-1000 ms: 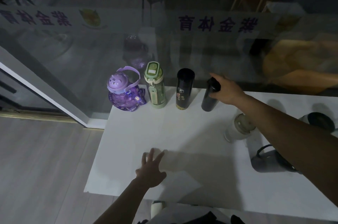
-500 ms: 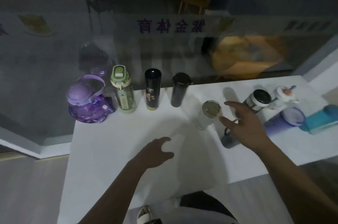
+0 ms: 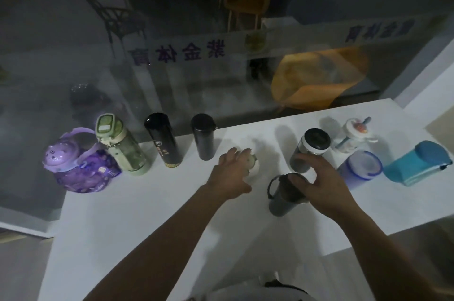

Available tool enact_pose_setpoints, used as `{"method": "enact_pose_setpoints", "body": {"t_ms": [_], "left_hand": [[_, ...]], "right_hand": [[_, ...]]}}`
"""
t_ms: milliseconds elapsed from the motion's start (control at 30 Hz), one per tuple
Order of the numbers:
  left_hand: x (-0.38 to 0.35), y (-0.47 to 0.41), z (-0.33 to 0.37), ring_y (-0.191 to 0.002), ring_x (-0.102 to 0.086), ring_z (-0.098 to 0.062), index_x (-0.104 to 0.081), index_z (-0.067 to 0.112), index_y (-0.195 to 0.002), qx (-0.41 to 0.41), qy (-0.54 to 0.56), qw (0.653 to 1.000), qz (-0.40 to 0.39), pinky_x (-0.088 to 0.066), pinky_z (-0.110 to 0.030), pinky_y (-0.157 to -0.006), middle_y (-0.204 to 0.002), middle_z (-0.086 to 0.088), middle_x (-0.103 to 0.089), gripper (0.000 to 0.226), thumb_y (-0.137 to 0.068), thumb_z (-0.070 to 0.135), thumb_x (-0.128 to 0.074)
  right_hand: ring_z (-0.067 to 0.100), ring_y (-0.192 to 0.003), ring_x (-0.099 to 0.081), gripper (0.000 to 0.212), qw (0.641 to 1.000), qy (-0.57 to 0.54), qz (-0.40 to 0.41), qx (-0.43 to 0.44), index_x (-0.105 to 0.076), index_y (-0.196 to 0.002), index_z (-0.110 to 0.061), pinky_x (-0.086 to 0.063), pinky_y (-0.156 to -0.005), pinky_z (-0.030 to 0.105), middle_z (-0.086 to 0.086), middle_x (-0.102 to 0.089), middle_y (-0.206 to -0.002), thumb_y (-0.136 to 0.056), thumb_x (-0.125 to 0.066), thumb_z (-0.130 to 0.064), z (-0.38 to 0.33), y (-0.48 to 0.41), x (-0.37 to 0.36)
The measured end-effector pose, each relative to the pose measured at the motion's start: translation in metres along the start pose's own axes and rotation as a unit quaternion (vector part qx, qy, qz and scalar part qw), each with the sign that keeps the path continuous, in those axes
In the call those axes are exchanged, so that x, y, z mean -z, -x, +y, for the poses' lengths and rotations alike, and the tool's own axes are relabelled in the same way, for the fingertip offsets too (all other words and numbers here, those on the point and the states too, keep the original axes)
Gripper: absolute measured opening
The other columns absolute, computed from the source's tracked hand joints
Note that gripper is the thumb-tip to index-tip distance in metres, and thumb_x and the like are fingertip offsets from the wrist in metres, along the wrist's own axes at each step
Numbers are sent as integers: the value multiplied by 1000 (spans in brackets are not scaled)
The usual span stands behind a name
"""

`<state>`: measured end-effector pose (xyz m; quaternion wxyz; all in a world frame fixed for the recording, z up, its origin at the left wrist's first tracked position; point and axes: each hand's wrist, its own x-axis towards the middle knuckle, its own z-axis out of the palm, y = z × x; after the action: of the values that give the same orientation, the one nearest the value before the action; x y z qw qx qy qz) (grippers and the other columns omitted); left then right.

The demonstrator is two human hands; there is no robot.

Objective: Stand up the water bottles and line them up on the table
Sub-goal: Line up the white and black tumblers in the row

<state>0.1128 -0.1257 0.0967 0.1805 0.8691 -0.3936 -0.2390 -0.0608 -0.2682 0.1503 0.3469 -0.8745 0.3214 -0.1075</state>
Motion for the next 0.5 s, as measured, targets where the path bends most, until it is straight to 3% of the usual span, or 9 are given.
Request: {"method": "enact_pose_setpoints", "body": {"t_ms": [133,333,433,500], "left_hand": [[-10,-26,7,-132,-34,-32,-29,29,-142,-7,-101,995,-13,-47,-47,-98,-147,-4,-29,89,-69,23,-81],[-4,-47,12,-120,-47,-26,-35,32,-141,29,-81,995,-47,-52,-44,-87,-135,0,-39,86,-70,16,-79],[7,-55,18,-105,-55,-23,-44,36,-133,62,-49,995,-58,-54,-29,-70,-126,4,-41,78,-67,18,-82],[14,-63,19,-99,-56,-23,-49,36,-128,75,-27,995,-57,-48,-21,-61,-120,4,-42,76,-64,21,-86]], "right_hand": [[18,-125,-47,50,998,44,-47,29,-53,-132,-26,-37,-101,28,-1,-51,-140,-85,-70,-31,35,-42,17],[29,-133,-38,65,989,98,-96,61,-45,-139,-30,-36,-109,45,3,-40,-149,-80,-71,-34,79,-112,39],[33,-140,-29,71,975,169,-131,61,-35,-144,-36,-32,-110,49,4,-27,-157,-81,-69,-36,91,-140,43],[34,-138,-31,71,970,176,-155,56,-36,-144,-36,-35,-109,49,5,-28,-156,-81,-68,-36,98,-154,42]]}}
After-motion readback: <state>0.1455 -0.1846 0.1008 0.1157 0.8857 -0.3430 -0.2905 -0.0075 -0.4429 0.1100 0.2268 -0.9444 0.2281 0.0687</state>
